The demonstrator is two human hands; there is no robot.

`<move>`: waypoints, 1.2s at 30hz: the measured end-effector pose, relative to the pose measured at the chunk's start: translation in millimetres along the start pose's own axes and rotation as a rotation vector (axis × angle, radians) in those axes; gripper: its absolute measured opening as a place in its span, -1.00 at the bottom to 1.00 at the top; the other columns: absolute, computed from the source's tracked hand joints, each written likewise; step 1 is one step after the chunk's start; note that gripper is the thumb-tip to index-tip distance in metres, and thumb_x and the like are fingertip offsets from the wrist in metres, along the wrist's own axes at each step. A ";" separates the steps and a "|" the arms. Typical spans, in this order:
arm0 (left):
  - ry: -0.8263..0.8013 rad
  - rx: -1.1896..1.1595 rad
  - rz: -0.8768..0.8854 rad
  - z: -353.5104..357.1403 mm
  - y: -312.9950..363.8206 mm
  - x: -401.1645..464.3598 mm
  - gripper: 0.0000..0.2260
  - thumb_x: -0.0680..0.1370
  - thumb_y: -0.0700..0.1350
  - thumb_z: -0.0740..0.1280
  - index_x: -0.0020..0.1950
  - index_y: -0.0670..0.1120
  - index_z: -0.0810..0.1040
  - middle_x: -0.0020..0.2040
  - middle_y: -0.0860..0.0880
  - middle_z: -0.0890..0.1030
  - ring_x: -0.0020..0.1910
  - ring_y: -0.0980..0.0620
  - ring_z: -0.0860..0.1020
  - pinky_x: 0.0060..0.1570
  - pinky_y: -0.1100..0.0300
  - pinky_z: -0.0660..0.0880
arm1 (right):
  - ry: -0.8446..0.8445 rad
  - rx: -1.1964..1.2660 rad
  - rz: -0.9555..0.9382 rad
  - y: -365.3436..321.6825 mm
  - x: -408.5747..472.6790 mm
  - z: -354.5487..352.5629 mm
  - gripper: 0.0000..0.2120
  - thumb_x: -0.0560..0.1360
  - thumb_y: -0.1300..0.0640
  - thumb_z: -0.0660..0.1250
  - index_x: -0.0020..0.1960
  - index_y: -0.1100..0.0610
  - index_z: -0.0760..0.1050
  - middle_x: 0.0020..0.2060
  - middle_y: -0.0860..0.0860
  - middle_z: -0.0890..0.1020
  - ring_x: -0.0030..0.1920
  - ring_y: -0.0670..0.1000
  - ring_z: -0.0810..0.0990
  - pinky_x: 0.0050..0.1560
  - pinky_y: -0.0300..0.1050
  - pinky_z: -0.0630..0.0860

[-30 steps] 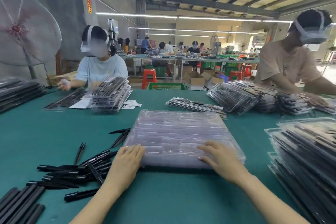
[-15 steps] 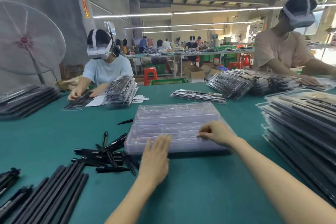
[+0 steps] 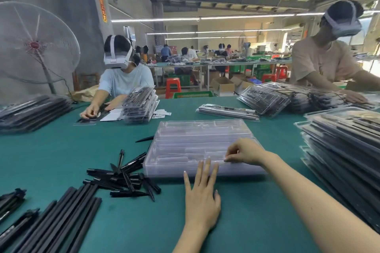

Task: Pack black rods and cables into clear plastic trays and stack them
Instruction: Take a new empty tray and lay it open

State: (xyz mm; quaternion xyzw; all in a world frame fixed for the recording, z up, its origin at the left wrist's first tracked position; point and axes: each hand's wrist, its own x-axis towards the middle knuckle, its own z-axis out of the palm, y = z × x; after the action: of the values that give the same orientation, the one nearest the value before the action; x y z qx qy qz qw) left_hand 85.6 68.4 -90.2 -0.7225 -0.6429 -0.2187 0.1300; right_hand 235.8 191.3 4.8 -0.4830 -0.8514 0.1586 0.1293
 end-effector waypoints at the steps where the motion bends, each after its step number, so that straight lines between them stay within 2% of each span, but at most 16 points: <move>1: 0.010 -0.023 -0.019 1.6 0.6 0.0 -0.26 0.22 -0.03 0.54 0.39 0.00 0.46 0.44 -0.03 0.37 0.52 0.04 0.04 0.31 -0.13 0.02 | -0.010 0.000 -0.006 1.8 1.6 -0.1 -0.86 0.45 0.04 0.44 -0.15 0.12 0.67 -0.31 0.00 0.68 -0.48 -0.35 0.46 -0.37 -0.51 0.33; 3: 0.022 -0.021 -0.059 2.5 0.4 2.3 -0.24 0.17 -0.02 0.54 0.38 0.01 0.48 0.43 -0.05 0.40 0.54 0.06 -0.17 0.29 -0.13 0.05 | -0.010 0.004 -0.014 5.9 4.7 0.9 -0.86 0.46 0.04 0.44 -0.15 0.11 0.67 -0.37 -0.05 0.64 -0.48 -0.35 0.47 -0.37 -0.51 0.33; 5: 0.049 -0.005 -0.070 1.7 -0.5 4.4 -0.23 0.14 -0.01 0.55 0.36 0.02 0.50 0.41 -0.04 0.43 0.54 0.06 -0.20 0.27 -0.14 0.08 | -0.003 0.007 -0.020 8.5 6.6 1.8 -0.86 0.46 0.03 0.43 -0.18 0.09 0.67 -0.41 -0.10 0.62 -0.48 -0.33 0.49 -0.37 -0.49 0.35; 7: 0.034 -0.008 -0.074 -1.1 0.7 3.4 -0.23 0.15 -0.03 0.55 0.36 0.01 0.50 0.40 -0.03 0.44 0.53 0.06 -0.08 0.27 -0.15 0.08 | -0.005 -0.001 -0.023 8.6 8.1 2.0 -0.87 0.47 0.03 0.41 -0.21 0.04 0.66 -0.39 -0.10 0.63 -0.46 -0.32 0.50 -0.36 -0.49 0.37; 11: 0.007 -0.006 -0.057 -2.9 2.3 2.6 -0.25 0.16 -0.07 0.53 0.36 0.00 0.50 0.40 0.00 0.44 0.43 -0.03 0.35 0.27 -0.18 0.10 | -0.017 -0.006 -0.019 8.5 9.2 1.9 -0.86 0.48 0.03 0.40 -0.23 0.01 0.64 -0.37 -0.07 0.66 -0.48 -0.33 0.50 -0.36 -0.50 0.38; 14: -0.003 -0.018 -0.076 -2.5 2.6 2.5 -0.25 0.14 -0.12 0.50 0.35 -0.01 0.51 0.41 0.00 0.42 0.39 -0.06 0.40 0.30 -0.17 0.05 | -0.046 0.022 -0.010 5.2 5.8 -0.4 -0.87 0.48 0.04 0.41 -0.20 0.07 0.65 -0.34 -0.02 0.67 -0.48 -0.30 0.50 -0.33 -0.43 0.42; 15: -0.026 -0.016 -0.076 -3.6 2.6 3.2 -0.25 0.18 -0.13 0.47 0.40 -0.01 0.46 0.46 0.00 0.35 0.44 -0.06 0.32 0.33 -0.17 0.00 | -0.046 0.012 -0.012 2.9 5.2 -1.8 -0.87 0.49 0.05 0.41 -0.18 0.08 0.66 -0.31 -0.01 0.68 -0.45 -0.28 0.51 -0.31 -0.39 0.43; 17: -0.065 -0.031 -0.086 0.0 1.4 5.7 -0.26 0.38 -0.14 0.30 0.55 0.04 0.16 0.56 0.04 -0.03 0.54 -0.05 -0.08 0.40 -0.18 -0.24 | -0.019 -0.115 -0.055 -3.5 3.5 -1.6 -0.87 0.52 0.06 0.36 -0.11 0.08 0.65 -0.22 0.01 0.70 -0.30 -0.14 0.58 -0.23 -0.25 0.42; 19: -0.118 -0.051 -0.113 3.2 -1.6 8.2 -0.29 0.48 -0.14 0.13 0.57 0.08 -0.13 0.53 0.08 -0.31 0.48 0.01 -0.37 0.36 -0.19 -0.43 | 0.036 -0.359 -0.163 -8.7 -0.6 6.2 -0.85 0.56 0.11 0.25 0.05 0.05 0.58 -0.04 0.01 0.67 -0.06 0.01 0.59 -0.16 -0.18 0.38; 22: -0.086 -0.036 -0.117 2.7 1.1 7.4 -0.28 0.47 -0.14 0.17 0.58 0.06 -0.06 0.55 0.05 -0.23 0.52 -0.01 -0.27 0.35 -0.20 -0.41 | 0.091 -0.619 -0.345 -10.0 -11.9 26.6 -0.77 0.55 0.22 0.15 0.17 0.12 0.46 0.13 0.04 0.55 0.12 0.10 0.52 -0.07 0.01 0.48; 23: -0.054 -0.054 -0.124 2.7 1.5 7.4 -0.28 0.44 -0.15 0.20 0.57 0.05 0.01 0.56 0.03 -0.16 0.53 -0.03 -0.20 0.34 -0.20 -0.39 | 0.150 -0.652 -0.401 -11.5 -14.5 30.8 -0.80 0.53 0.22 0.19 0.13 0.15 0.48 0.09 0.06 0.55 0.09 0.10 0.52 -0.11 0.02 0.52; 25: -0.070 -0.048 -0.115 6.2 0.8 7.7 -0.28 0.47 -0.15 0.15 0.57 0.05 -0.09 0.53 0.06 -0.29 0.48 0.00 -0.33 0.31 -0.21 -0.47 | 0.306 -0.631 -0.474 -16.7 -11.4 36.8 -0.89 0.46 0.20 0.35 -0.01 0.17 0.56 -0.05 0.06 0.60 -0.05 0.10 0.58 -0.27 -0.06 0.54; 27: -0.159 -0.083 -0.123 9.2 -2.0 9.5 -0.29 0.51 -0.14 0.10 0.56 0.06 -0.22 0.43 0.10 -0.46 0.44 0.03 -0.45 0.32 -0.22 -0.47 | 0.301 -0.508 -0.434 -26.0 -1.4 40.6 -0.87 0.55 0.15 0.30 0.04 0.15 0.58 -0.04 0.04 0.63 -0.02 0.07 0.59 -0.18 -0.06 0.51; 29: -0.174 -0.106 -0.131 10.0 -2.3 11.1 -0.29 0.51 -0.14 0.10 0.56 0.06 -0.21 0.42 0.09 -0.48 0.49 0.06 -0.39 0.39 -0.22 -0.31 | 0.235 -0.434 -0.350 -29.4 7.3 46.4 -0.81 0.62 0.11 0.19 0.11 0.13 0.55 0.05 0.00 0.62 0.08 0.04 0.55 -0.06 -0.08 0.48; 34: -0.162 -0.146 -0.121 12.3 -1.5 9.3 -0.29 0.49 -0.14 0.11 0.56 0.09 -0.18 0.53 0.05 -0.34 0.49 0.11 -0.37 0.44 -0.10 -0.11 | 0.184 -0.479 -0.289 -26.0 16.9 45.1 -0.85 0.63 0.12 0.16 0.11 0.12 0.46 0.09 0.01 0.56 0.13 0.03 0.49 -0.02 -0.11 0.43; 36: -0.180 -0.153 -0.124 13.6 -3.0 8.9 -0.30 0.50 -0.13 0.09 0.56 0.11 -0.20 0.56 0.03 -0.27 0.38 0.20 -0.53 0.45 -0.06 -0.14 | 0.211 -0.481 -0.269 -30.6 16.3 45.2 -0.86 0.62 0.13 0.15 0.11 0.10 0.46 0.09 -0.01 0.56 0.12 0.02 0.49 -0.09 -0.15 0.39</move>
State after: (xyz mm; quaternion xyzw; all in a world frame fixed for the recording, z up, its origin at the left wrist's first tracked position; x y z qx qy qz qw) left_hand 85.4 82.9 -97.9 -0.7059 -0.6767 -0.2091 0.0025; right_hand 186.9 184.0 -23.4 -0.3964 -0.9028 -0.1172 0.1187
